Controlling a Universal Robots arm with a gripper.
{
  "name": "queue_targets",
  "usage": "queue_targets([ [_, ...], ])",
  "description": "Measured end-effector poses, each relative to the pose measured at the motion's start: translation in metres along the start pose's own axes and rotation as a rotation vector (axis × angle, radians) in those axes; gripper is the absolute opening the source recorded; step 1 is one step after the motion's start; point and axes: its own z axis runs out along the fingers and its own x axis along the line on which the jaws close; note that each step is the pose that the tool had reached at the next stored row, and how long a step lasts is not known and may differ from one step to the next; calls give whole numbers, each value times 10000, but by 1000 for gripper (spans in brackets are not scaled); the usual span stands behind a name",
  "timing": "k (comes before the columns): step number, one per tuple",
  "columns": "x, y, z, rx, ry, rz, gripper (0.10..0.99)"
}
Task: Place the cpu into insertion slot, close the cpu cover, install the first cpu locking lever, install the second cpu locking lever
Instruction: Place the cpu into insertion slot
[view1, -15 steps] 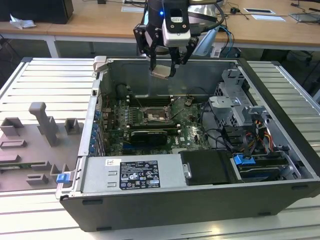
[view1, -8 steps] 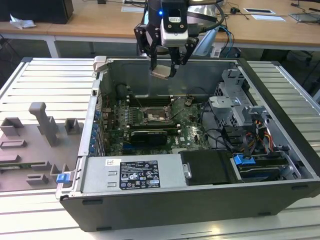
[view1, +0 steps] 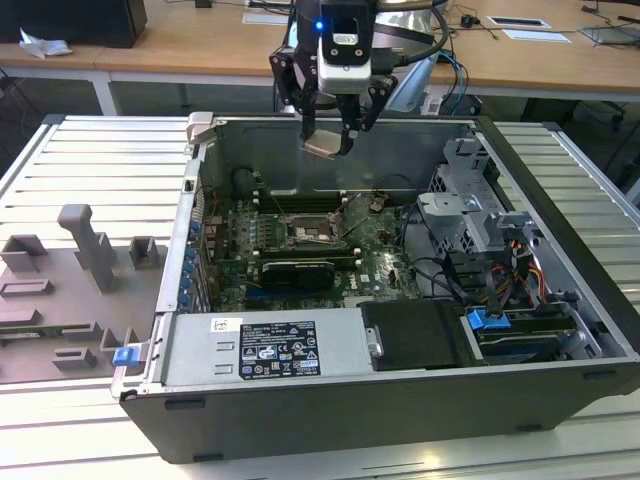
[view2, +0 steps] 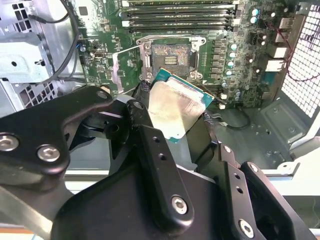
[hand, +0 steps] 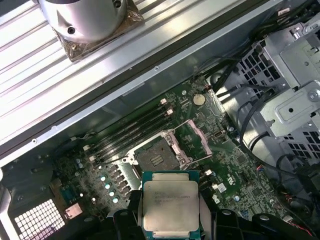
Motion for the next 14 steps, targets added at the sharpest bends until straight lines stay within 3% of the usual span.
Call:
queue_targets([
  [14,0,0,1,-23,-105,1159,541],
])
